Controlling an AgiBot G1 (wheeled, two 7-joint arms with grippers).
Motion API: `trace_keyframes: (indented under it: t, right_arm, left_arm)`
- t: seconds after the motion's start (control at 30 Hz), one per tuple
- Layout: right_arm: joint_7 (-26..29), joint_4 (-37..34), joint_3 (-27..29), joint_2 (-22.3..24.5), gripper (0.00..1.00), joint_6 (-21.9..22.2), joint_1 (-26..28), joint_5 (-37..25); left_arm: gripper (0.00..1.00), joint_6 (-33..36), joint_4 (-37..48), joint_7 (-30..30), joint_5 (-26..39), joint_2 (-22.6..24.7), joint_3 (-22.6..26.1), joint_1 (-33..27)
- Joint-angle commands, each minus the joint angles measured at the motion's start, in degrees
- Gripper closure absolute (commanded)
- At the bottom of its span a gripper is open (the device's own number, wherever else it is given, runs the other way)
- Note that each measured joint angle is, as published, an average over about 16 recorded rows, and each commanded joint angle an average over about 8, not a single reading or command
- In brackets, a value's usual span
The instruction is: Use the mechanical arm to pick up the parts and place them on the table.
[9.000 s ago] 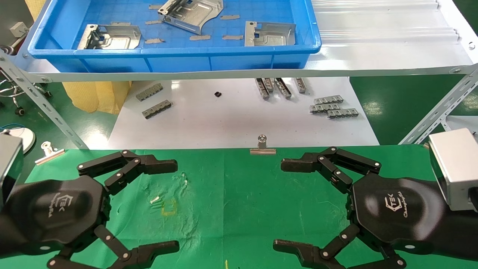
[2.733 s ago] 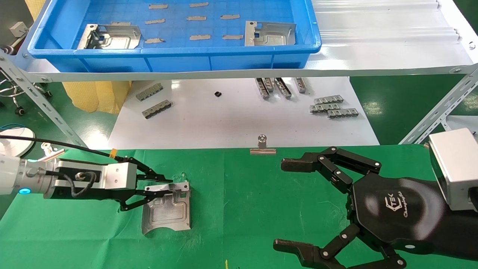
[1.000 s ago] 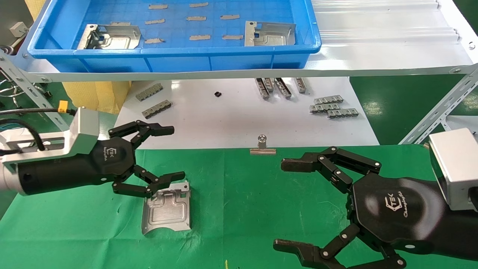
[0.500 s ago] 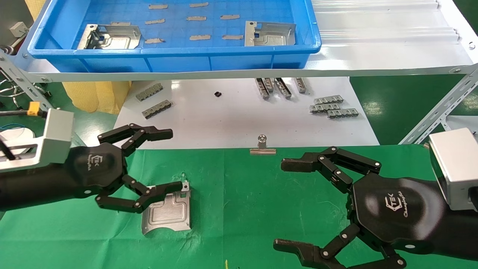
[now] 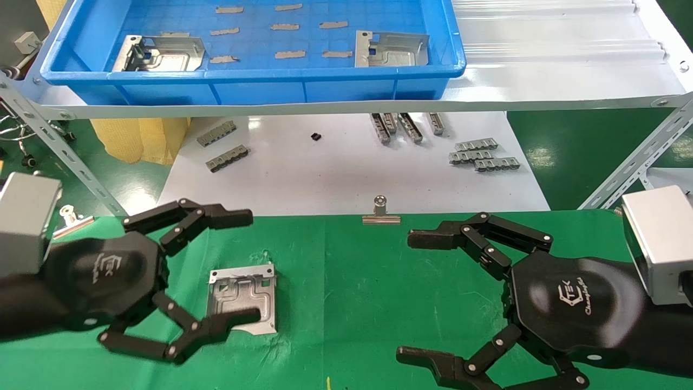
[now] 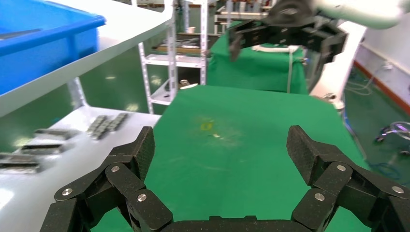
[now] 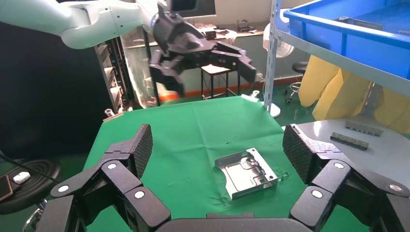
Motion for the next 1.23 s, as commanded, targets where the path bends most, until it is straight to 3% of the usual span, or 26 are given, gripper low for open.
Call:
trace_keyframes:
  t: [0.03, 0.4, 1.23]
  right_arm:
    - [0.0, 0.0, 0.0, 0.0, 0.0, 0.0, 0.0, 0.0]
    - [0.0, 0.0, 0.0, 0.0, 0.0, 0.0, 0.0, 0.0]
    - [0.0, 0.0, 0.0, 0.0, 0.0, 0.0, 0.0, 0.0]
  left_arm:
    - [0.0, -0.2, -2.5, -1.5, -0.7, -0.8, -0.8, 1.2]
    - [0.0, -1.0, -10.9, -6.3, -3.3, -3.4, -3.8, 5.5]
    - [0.0, -0.8, -8.8, -5.4, -2.6, -2.8, -3.1, 4.5]
